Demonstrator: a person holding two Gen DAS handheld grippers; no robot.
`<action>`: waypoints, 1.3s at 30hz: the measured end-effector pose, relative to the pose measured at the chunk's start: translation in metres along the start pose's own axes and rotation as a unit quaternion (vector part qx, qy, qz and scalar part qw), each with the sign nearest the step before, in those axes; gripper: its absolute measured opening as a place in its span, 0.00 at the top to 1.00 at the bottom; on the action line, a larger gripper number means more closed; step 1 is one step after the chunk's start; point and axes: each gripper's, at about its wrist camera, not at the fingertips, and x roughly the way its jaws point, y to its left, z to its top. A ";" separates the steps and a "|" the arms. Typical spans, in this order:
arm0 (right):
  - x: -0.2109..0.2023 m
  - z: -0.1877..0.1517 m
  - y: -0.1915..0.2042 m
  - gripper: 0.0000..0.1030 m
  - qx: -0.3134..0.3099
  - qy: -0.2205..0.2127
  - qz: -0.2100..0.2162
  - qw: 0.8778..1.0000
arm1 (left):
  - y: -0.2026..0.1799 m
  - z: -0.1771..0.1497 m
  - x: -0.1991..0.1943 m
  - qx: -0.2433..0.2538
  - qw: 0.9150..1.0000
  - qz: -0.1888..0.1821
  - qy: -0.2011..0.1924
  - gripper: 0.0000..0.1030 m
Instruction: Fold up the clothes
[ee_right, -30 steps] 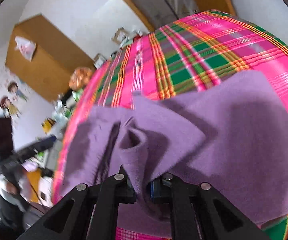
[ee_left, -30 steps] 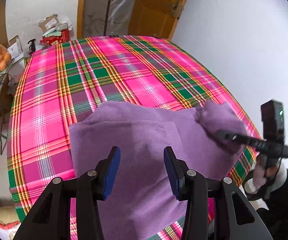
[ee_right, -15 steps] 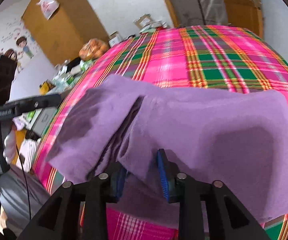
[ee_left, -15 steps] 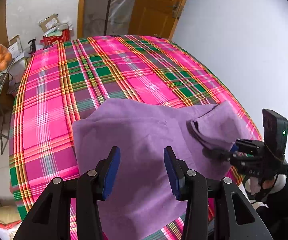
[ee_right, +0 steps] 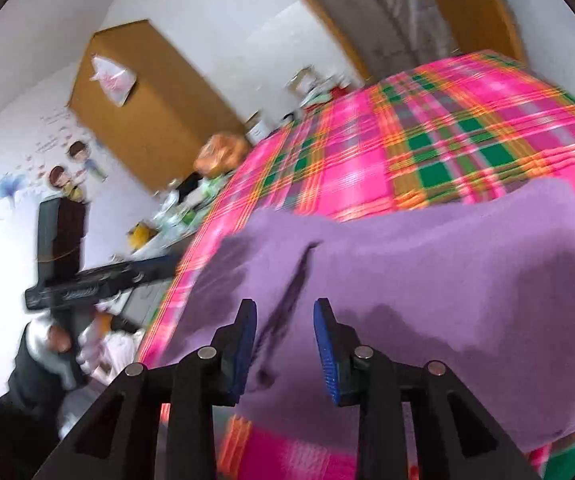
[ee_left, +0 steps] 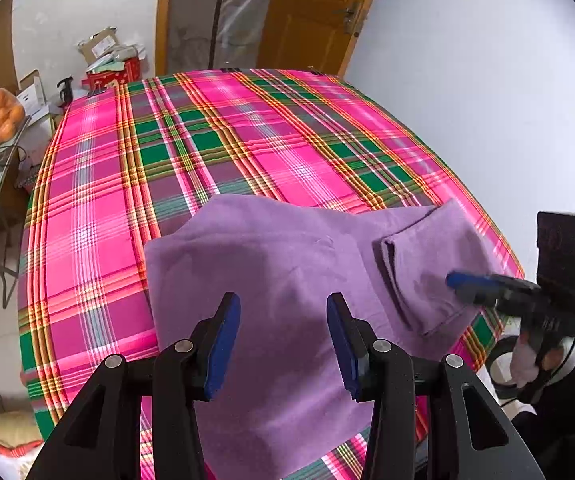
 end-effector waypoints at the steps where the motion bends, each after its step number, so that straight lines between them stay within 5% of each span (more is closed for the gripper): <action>1: 0.005 -0.001 -0.001 0.70 -0.008 0.010 -0.019 1.000 | 0.000 0.000 0.001 0.000 1.000 0.000 0.001 0.54; 6: 0.027 -0.025 0.008 0.73 -0.072 0.063 -0.052 0.994 | -0.002 0.003 0.004 0.002 1.000 -0.005 0.004 0.54; 10: 0.004 -0.033 0.009 0.77 -0.090 0.045 -0.030 0.994 | -0.014 0.006 0.011 0.016 1.000 -0.018 0.009 0.54; 14: -0.042 -0.039 -0.021 0.77 -0.016 -0.024 -0.035 0.999 | -0.033 0.009 0.020 0.038 0.999 -0.036 0.015 0.54; 18: -0.071 -0.047 -0.079 0.78 0.094 -0.035 -0.076 0.992 | -0.051 0.011 0.031 0.056 0.997 -0.057 0.023 0.54; 19: -0.072 -0.049 -0.086 0.95 0.113 -0.030 -0.075 0.990 | -0.055 0.011 0.034 0.058 0.996 -0.062 0.025 0.54; 20: -0.076 -0.052 -0.093 1.00 0.129 -0.023 -0.071 0.989 | -0.059 0.011 0.037 0.060 0.996 -0.067 0.028 0.54; 26: -0.089 -0.028 -0.093 0.95 0.128 -0.039 -0.044 0.990 | -0.089 0.009 0.058 0.075 0.992 -0.090 0.054 0.54; 30: -0.058 0.004 -0.103 0.94 0.135 -0.016 -0.025 0.990 | -0.103 0.006 0.070 0.082 0.990 -0.098 0.067 0.54; 32: -0.042 0.017 -0.125 0.96 0.170 -0.003 -0.029 0.985 | -0.107 0.005 0.074 0.083 0.989 -0.097 0.070 0.54; 37: -0.047 0.025 -0.182 1.00 0.294 -0.053 0.000 0.954 | -0.105 0.003 0.085 0.071 0.991 -0.084 0.074 0.54; 39: -0.056 0.025 -0.180 1.00 0.291 -0.063 0.003 0.955 | -0.103 0.006 0.090 0.065 0.991 -0.083 0.078 0.54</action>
